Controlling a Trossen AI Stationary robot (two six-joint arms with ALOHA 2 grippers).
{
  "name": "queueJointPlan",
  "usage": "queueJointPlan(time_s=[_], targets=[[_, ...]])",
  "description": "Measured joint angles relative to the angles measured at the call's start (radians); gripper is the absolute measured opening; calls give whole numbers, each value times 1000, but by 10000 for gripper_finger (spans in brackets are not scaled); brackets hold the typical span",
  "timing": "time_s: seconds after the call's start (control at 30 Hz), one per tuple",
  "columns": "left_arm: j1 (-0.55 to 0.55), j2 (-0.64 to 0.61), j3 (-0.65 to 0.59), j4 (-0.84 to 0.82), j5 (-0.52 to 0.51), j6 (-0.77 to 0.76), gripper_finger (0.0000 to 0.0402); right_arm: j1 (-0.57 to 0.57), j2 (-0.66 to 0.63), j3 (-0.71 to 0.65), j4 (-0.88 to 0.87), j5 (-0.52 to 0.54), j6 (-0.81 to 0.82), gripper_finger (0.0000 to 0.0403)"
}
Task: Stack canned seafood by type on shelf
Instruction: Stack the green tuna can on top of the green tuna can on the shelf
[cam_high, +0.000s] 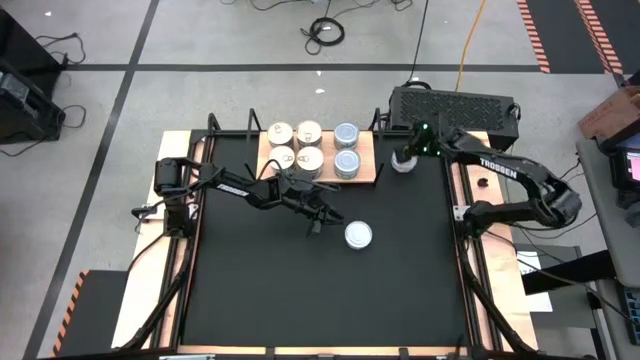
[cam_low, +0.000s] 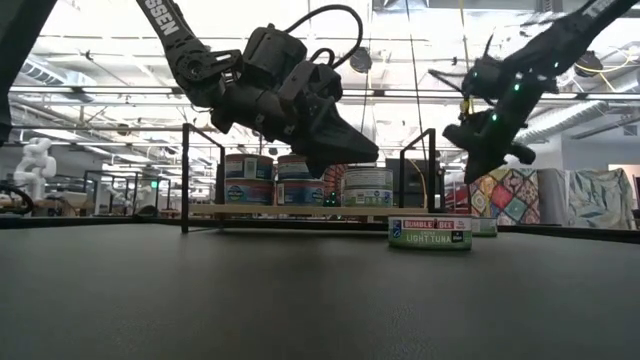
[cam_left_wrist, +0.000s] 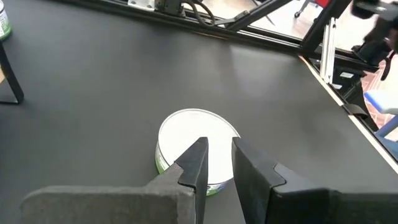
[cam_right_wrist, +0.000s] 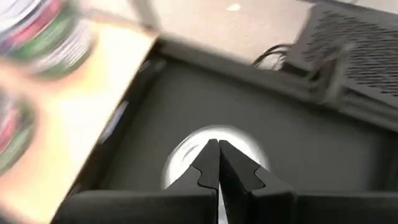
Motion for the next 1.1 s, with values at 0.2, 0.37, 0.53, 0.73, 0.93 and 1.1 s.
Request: queueJointPlan(time_s=[0.2, 0.37, 0.53, 0.73, 0.93, 1.1], targets=[[0, 0, 0, 9, -4, 1, 72, -88, 188, 0, 116, 11, -33, 0], [0, 0, 0, 11, -9, 1, 72, -109, 320, 0, 225, 23, -22, 0], [0, 0, 0, 11, -9, 3, 72, -97, 339, 0, 252, 15, -15, 0], [0, 0, 0, 11, -9, 6, 72, -81, 334, 5, 160, -56, -12, 0], [0, 0, 0, 9, -9, 1, 72, -25, 308, 4, 85, -59, -36, 0], [0, 0, 0, -12, -9, 1, 72, 21, 233, -2, -81, -67, -52, 0]])
